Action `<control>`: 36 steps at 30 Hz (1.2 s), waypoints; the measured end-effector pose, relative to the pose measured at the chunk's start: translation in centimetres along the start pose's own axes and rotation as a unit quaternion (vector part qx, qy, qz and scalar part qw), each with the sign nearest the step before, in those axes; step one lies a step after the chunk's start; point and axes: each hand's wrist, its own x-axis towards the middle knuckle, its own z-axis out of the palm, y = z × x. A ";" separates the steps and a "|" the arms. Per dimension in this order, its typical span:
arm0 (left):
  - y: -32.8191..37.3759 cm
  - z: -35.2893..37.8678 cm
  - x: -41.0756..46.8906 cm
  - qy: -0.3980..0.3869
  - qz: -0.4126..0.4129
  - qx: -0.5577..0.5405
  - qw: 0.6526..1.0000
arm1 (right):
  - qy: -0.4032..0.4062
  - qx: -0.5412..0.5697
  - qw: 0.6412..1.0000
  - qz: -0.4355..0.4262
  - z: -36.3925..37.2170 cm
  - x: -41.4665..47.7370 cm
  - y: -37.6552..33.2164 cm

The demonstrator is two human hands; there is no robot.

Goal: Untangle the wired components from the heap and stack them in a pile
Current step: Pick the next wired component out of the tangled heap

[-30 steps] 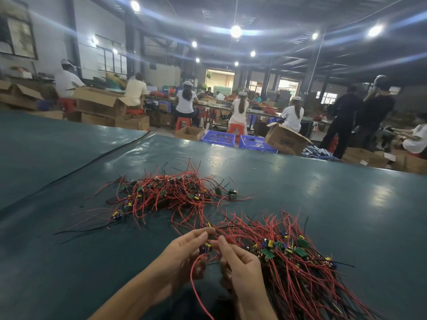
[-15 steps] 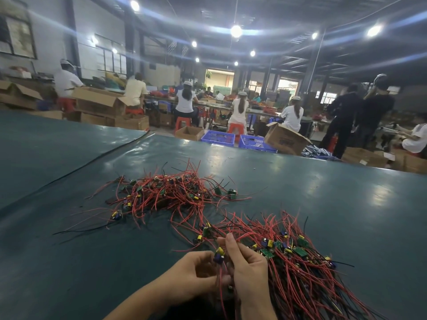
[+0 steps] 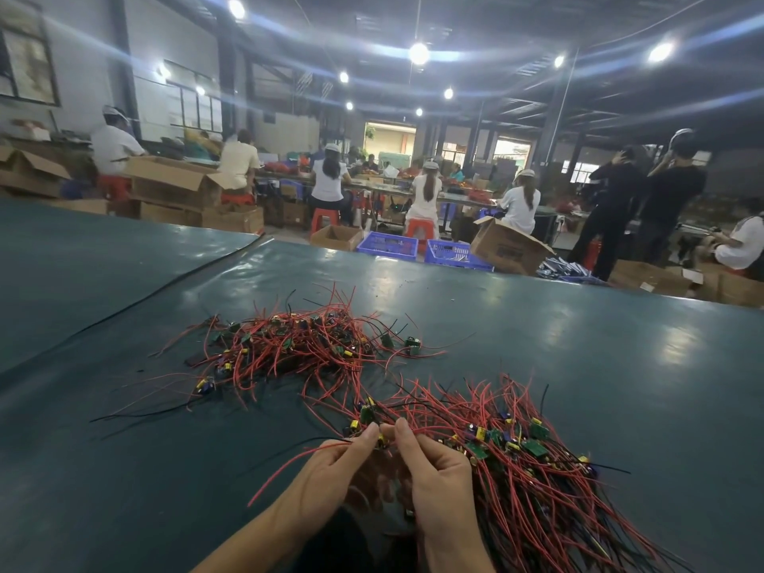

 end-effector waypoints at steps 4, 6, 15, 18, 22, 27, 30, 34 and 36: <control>0.6 0.1 -0.1 0.026 0.035 -0.024 0.999 | 0.016 -0.003 1.000 -0.007 0.0 0.0 0.1; 0.7 0.3 -0.2 0.039 0.057 -0.032 0.997 | 0.028 0.002 1.000 -0.007 0.0 0.0 0.1; 1.0 0.7 -0.5 0.039 0.073 -0.035 0.996 | 0.098 0.035 0.994 0.038 -0.6 0.3 -0.3; 1.1 0.7 -0.5 0.034 0.077 -0.025 0.996 | 0.111 0.039 0.992 0.039 -0.4 0.3 -0.3; 1.0 0.4 -0.6 0.032 0.076 -0.016 0.996 | 0.150 0.088 0.983 0.056 -1.3 0.7 -0.3; 0.3 -0.1 -0.3 0.033 0.059 -0.026 0.997 | 0.155 0.104 0.981 0.045 -1.6 0.9 0.0; -0.1 -0.7 0.2 0.044 0.034 -0.031 0.998 | 0.156 0.082 0.984 0.030 -1.2 0.9 0.2; -0.1 -1.0 0.8 0.050 -0.026 -0.021 0.998 | 0.163 0.096 0.981 0.037 -1.4 1.1 0.2; -0.1 -1.2 0.8 0.049 -0.044 -0.006 0.998 | 0.168 0.101 0.980 0.044 -1.5 1.1 0.2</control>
